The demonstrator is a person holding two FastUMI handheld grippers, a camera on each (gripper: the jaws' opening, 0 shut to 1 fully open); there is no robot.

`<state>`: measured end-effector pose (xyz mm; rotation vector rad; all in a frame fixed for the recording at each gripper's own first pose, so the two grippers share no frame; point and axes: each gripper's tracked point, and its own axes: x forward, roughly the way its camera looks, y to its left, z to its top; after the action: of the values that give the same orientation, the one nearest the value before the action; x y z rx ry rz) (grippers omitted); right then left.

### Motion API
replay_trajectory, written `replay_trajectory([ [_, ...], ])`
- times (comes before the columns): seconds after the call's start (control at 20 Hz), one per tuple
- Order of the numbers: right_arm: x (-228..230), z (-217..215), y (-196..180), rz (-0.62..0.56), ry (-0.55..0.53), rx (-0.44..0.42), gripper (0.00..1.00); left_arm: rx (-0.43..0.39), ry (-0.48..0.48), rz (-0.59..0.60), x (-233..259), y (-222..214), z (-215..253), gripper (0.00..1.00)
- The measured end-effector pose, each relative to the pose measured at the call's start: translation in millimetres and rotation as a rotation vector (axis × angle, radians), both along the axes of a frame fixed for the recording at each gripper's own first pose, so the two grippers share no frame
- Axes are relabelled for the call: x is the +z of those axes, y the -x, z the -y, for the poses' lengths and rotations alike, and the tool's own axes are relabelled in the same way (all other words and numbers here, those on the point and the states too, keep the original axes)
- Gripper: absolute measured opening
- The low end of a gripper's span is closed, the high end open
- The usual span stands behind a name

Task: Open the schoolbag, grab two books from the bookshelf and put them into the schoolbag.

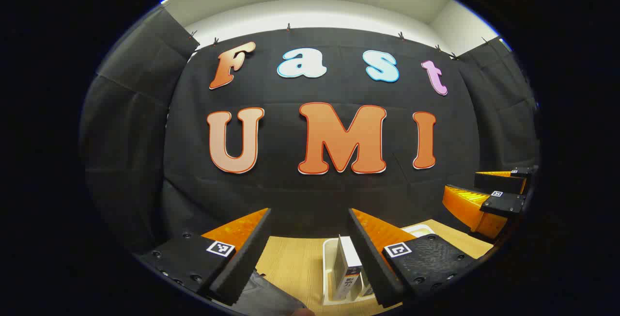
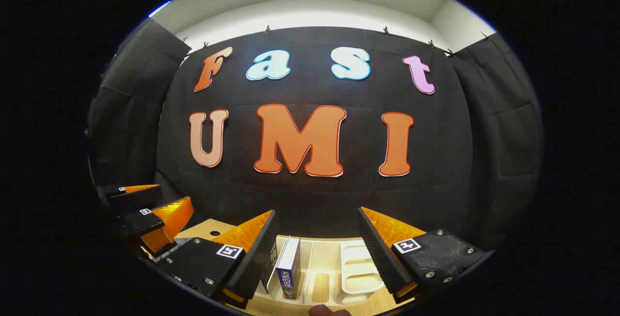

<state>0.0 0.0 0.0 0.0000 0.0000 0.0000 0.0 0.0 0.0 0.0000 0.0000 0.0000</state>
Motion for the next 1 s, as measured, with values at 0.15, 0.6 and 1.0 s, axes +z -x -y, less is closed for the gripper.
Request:
replay_trajectory([
  [0.15,-1,0,4,-0.004,0.006,-0.003,0.97,-0.004,-0.001,0.001,-2,-2,4,0.96],
  [0.6,-4,-11,8,-0.009,0.021,0.010,0.97,0.015,-0.030,0.011,-6,7,-2,0.96],
  [1.0,-7,-15,7,-0.012,0.027,0.030,0.97,0.035,-0.055,0.012,-5,8,-8,0.96],
])
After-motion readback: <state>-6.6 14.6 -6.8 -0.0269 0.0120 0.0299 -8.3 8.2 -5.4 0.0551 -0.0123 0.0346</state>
